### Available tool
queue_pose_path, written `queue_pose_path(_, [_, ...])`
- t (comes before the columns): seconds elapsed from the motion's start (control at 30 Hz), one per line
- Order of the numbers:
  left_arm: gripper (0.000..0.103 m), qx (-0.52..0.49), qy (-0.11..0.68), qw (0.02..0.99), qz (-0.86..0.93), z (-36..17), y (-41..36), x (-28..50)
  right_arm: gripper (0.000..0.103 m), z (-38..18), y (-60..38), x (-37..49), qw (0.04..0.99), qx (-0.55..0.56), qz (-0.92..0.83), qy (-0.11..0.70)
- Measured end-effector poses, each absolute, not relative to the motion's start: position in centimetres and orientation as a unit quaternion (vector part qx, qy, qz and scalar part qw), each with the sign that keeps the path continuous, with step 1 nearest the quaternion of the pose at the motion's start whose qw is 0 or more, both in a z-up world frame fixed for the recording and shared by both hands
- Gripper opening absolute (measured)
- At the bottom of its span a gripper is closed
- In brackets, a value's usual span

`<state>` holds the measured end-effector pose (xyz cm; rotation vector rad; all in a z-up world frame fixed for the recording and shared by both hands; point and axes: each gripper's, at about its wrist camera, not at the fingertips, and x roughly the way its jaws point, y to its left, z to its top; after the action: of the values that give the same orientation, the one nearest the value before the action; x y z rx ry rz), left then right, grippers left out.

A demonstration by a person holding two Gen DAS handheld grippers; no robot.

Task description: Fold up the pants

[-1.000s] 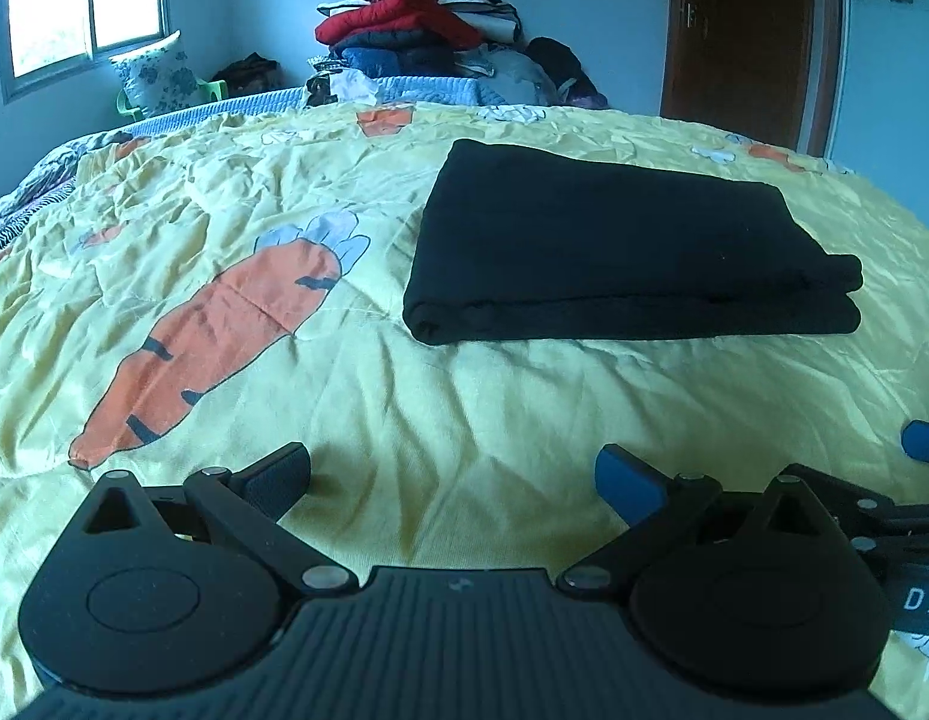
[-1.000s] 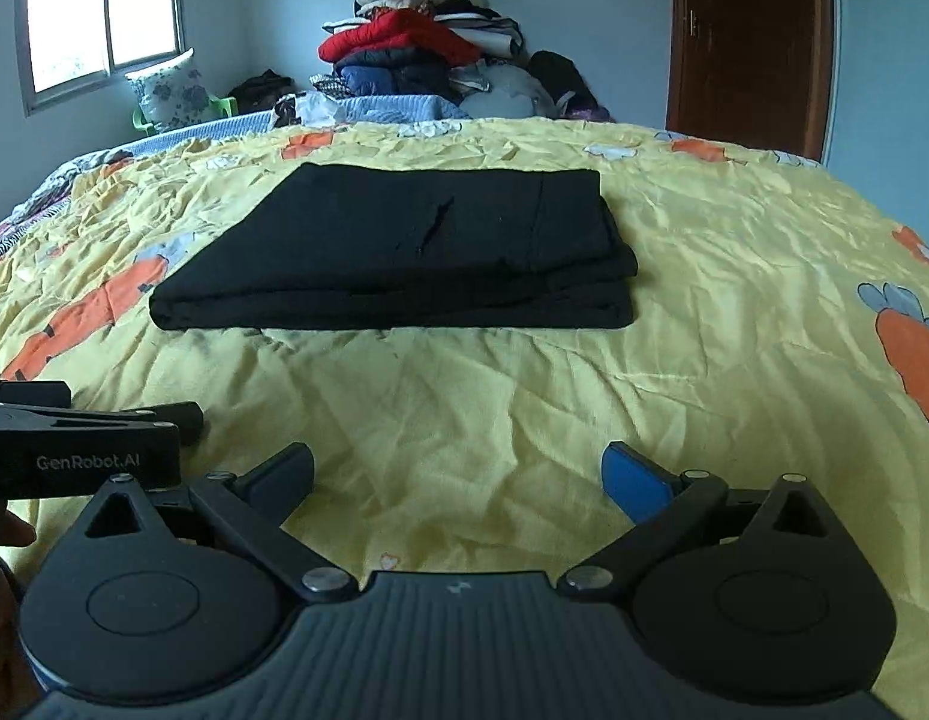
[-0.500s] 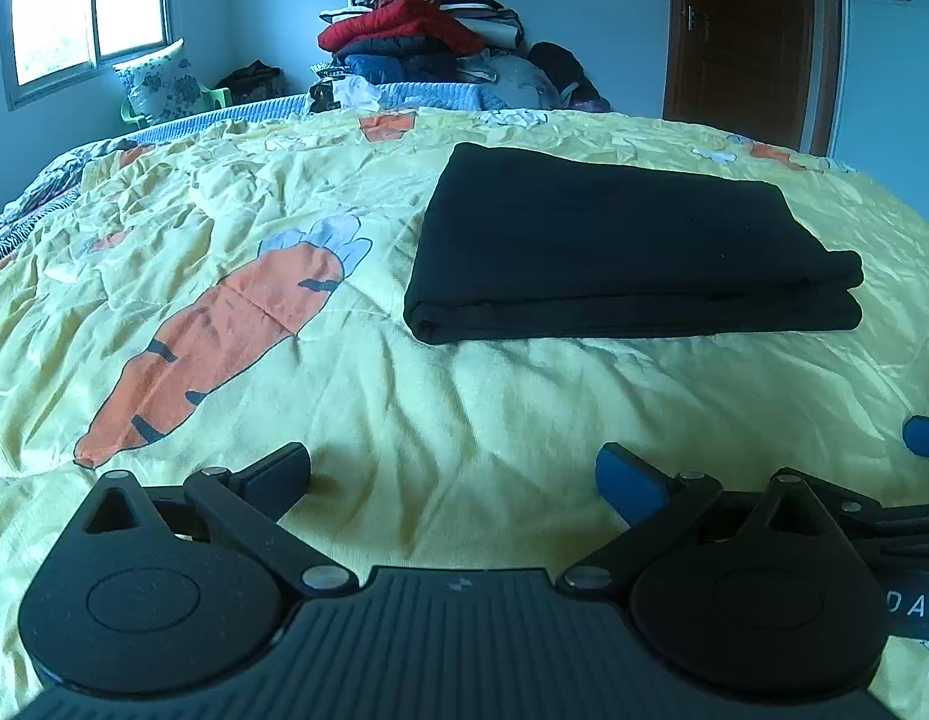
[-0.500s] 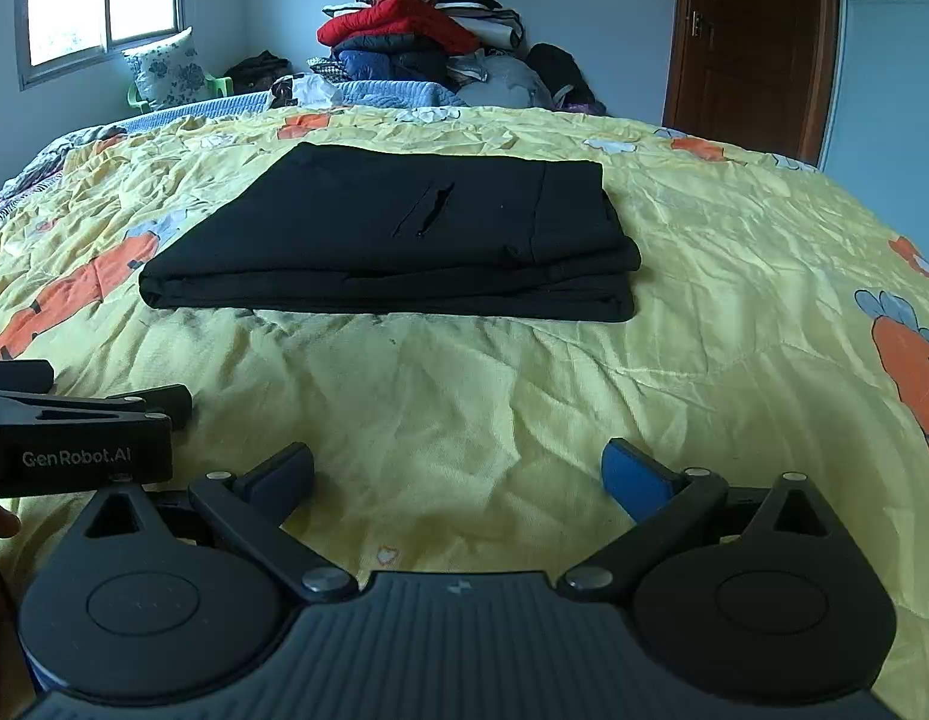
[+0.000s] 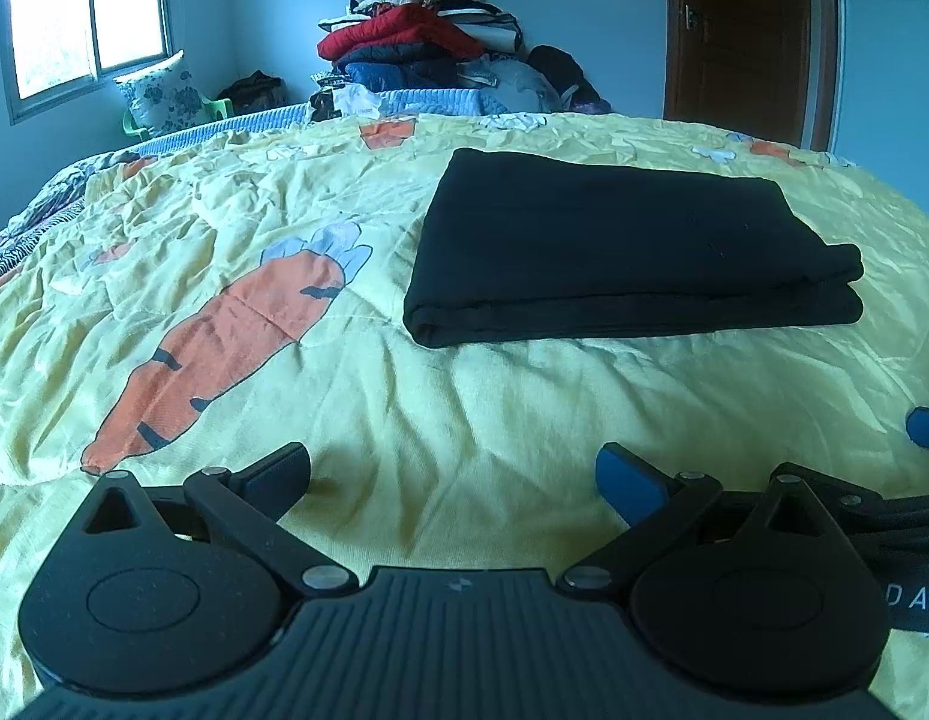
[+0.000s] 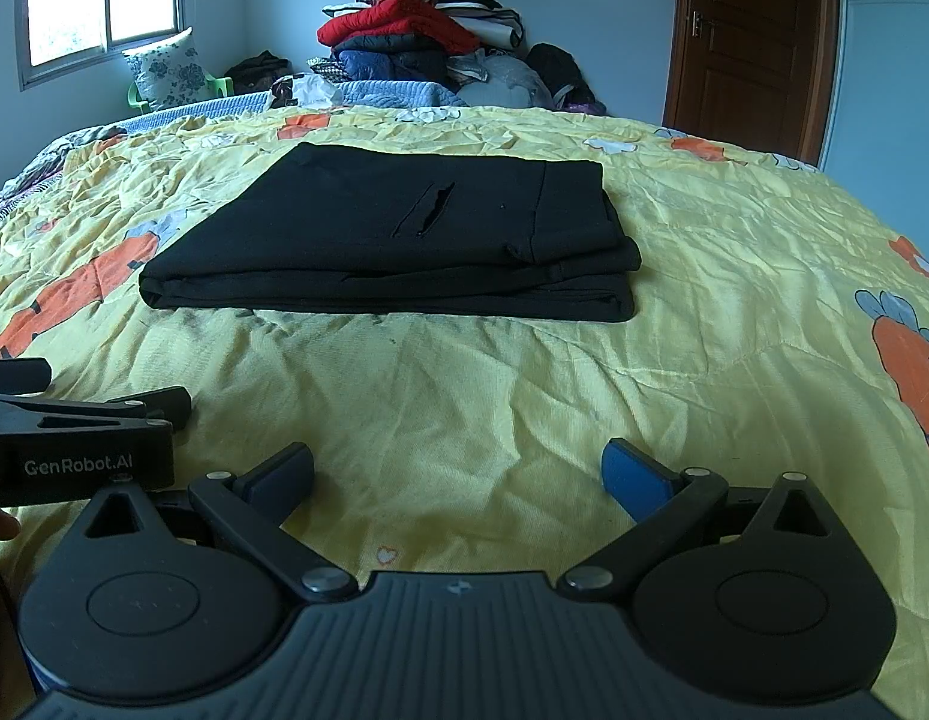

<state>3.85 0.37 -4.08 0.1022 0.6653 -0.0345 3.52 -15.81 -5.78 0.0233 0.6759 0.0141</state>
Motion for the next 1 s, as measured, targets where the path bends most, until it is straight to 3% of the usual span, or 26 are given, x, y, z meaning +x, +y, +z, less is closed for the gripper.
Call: queue_pose_path(1.0, [0.102,0.054,0.316,0.947,-0.031,-4.08,0.36,3.39,0.103,-5.66,-16.1,3.41,0.945,0.018,-0.003,0.327])
